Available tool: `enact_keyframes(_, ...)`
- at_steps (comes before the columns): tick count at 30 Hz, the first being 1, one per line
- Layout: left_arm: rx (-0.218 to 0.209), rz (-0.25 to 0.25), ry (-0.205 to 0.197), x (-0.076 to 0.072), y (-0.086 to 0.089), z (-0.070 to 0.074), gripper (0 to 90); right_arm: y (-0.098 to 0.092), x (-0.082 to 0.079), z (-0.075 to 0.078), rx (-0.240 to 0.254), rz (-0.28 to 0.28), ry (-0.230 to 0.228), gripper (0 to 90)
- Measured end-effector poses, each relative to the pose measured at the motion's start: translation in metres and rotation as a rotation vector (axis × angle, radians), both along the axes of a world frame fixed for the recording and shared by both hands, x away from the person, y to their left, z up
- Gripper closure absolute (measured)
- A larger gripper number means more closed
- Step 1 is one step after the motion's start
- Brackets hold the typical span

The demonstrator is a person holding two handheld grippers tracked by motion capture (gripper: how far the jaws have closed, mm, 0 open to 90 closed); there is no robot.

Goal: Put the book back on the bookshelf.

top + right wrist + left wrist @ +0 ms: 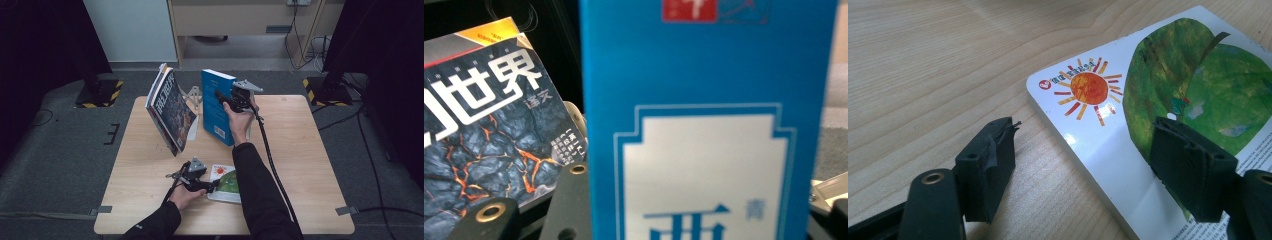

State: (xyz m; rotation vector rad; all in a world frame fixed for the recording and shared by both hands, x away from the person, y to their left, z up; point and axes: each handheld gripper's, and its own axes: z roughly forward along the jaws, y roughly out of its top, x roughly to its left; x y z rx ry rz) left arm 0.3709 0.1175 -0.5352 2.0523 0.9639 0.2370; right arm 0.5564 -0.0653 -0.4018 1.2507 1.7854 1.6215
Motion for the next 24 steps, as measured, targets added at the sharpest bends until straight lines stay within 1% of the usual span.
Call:
enact_keyframes(2, 0.000, 0.000, 0.000, 0.000, 0.000, 0.000, 25.1, -0.001, -0.001, 0.000, 0.002, -0.003, -0.005, 61.5)
enact_keyframes(5, 0.000, 0.000, 0.000, 0.000, 0.000, 0.000, 25.2, -0.001, -0.003, -0.002, -0.024, -0.002, -0.025, 61.4)
enact_keyframes(8, 0.000, 0.000, 0.000, 0.000, 0.000, 0.000, 25.1, -0.004, -0.007, -0.005, -0.028, 0.005, -0.038, 61.2)
enact_keyframes(11, 0.000, 0.001, 0.000, 0.000, 0.000, 0.000, 25.1, -0.009, -0.010, -0.009, -0.028, 0.004, -0.029, 60.3)
enact_keyframes(13, 0.000, 0.001, 0.000, 0.000, 0.000, 0.000, 25.1, -0.013, -0.011, -0.011, -0.044, 0.005, -0.021, 59.9)
enact_keyframes(15, 0.000, 0.000, 0.000, 0.000, 0.000, 0.000, 25.1, -0.017, -0.014, -0.014, -0.071, 0.008, -0.015, 60.0)
enact_keyframes(19, 0.001, 0.000, -0.001, 0.000, 0.000, 0.000, 25.1, -0.025, -0.017, -0.017, -0.047, 0.015, -0.010, 60.2)
enact_keyframes(24, 0.001, 0.000, 0.000, 0.000, 0.000, 0.000, 25.0, -0.027, -0.022, -0.018, -0.060, 0.030, -0.026, 60.1)
